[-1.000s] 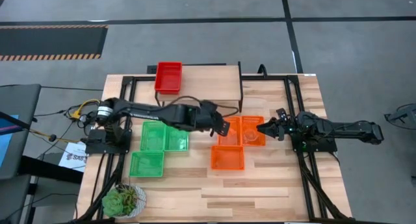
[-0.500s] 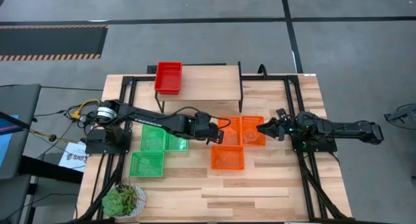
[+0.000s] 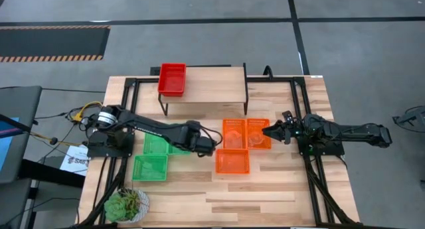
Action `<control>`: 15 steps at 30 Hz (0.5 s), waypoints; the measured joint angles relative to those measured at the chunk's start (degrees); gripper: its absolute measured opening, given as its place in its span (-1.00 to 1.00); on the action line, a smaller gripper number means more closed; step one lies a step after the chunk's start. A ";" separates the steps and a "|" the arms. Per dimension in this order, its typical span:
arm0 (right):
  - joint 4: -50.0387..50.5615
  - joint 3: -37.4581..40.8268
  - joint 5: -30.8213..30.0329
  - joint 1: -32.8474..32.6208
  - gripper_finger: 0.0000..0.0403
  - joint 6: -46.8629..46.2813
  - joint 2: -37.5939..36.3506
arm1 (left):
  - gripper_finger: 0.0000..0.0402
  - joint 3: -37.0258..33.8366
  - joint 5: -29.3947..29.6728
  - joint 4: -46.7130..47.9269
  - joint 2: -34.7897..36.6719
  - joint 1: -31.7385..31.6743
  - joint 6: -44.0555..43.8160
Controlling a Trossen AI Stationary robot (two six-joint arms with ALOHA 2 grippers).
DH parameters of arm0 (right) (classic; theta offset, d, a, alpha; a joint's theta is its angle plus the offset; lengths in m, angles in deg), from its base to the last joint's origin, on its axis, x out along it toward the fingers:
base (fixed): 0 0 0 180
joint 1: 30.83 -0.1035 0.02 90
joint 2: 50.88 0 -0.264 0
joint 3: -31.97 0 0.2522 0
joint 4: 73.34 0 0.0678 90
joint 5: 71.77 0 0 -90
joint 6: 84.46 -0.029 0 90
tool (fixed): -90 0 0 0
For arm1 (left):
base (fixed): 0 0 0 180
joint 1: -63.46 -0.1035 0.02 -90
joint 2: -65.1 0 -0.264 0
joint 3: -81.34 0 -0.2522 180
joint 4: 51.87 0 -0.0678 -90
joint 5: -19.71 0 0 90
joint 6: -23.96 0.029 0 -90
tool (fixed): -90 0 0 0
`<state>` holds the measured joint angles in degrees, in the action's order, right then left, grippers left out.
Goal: Stack baskets on shelf by color
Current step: Put the right green bin on the shelf
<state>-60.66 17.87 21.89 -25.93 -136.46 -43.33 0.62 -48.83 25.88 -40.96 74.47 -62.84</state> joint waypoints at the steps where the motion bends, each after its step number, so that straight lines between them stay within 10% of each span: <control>1: 0.00 0.00 0.00 0.00 0.21 0.00 0.00 | 0.10 -0.17 0.80 1.01 0.00 0.27 -0.33; 15: 0.00 0.00 0.00 0.00 0.21 -0.04 0.00 | 0.10 -11.86 -1.89 -8.45 -0.03 -1.28 -1.05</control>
<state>-60.66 17.87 21.89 -25.93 -136.51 -43.33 -11.24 -50.72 17.43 -40.98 73.19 -63.88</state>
